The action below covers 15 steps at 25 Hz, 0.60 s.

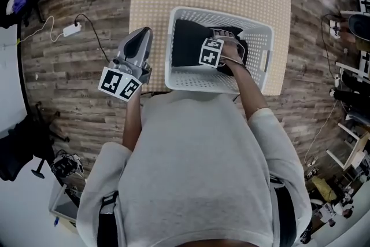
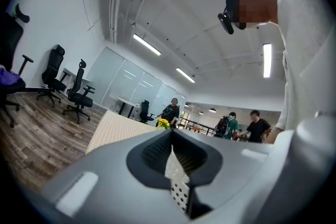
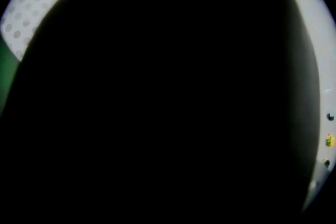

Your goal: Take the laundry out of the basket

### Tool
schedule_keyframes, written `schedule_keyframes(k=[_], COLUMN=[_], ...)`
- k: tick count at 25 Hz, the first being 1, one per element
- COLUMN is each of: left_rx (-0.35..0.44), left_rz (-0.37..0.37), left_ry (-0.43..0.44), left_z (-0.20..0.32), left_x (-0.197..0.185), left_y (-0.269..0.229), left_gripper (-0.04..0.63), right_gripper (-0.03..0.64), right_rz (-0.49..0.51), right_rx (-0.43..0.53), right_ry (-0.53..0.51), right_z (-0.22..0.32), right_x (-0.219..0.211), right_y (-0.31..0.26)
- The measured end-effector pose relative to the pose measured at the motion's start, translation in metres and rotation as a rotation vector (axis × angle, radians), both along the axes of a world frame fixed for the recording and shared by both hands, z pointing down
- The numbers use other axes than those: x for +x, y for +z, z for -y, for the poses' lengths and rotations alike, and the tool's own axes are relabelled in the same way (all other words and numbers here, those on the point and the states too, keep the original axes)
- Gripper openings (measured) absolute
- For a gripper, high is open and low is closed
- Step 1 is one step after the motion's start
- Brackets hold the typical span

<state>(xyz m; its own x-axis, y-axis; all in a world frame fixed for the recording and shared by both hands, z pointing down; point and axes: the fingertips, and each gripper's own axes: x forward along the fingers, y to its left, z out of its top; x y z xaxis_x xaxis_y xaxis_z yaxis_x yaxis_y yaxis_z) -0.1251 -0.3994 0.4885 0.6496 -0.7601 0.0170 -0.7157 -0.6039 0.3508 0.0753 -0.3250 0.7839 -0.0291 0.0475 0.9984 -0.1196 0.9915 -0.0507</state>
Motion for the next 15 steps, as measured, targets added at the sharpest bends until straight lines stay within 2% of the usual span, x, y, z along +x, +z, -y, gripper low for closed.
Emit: schedule_keyframes(k=[2, 4, 5, 6, 11, 13, 15], left_rx=[0.003, 0.006, 0.008, 0.01, 0.025, 0.031, 0.039], left_rz=[-0.002, -0.005, -0.007, -0.009, -0.025, -0.03, -0.033], left_ry=[0.01, 0.015, 0.017, 0.018, 0.008, 0.006, 0.011], left_z=[-0.001, -0.002, -0.003, -0.004, -0.01, -0.014, -0.016], left_x=[0.003, 0.004, 0.004, 0.004, 0.0, -0.001, -0.001], left_y=[-0.001, -0.002, -0.003, -0.004, -0.01, -0.013, -0.016], left_gripper=[0.008, 0.008, 0.008, 0.008, 0.008, 0.008, 0.008], right_gripper=[0.586, 0.41, 0.338, 0.297, 0.269, 0.266, 0.26], right_rz=[0.001, 0.019, 0.028, 0.035, 0.05, 0.058, 0.064], right_rx=[0.004, -0.002, -0.005, -0.008, 0.004, 0.046, 0.132], right_ry=[0.004, 0.012, 0.018, 0.026, 0.069, 0.077, 0.084], right_z=[0.0, -0.003, -0.008, -0.012, -0.021, -0.021, -0.016], right_x=[0.0, -0.003, -0.005, -0.006, -0.007, -0.006, -0.008], right_y=[-0.003, -0.01, -0.012, -0.013, -0.014, -0.019, -0.029])
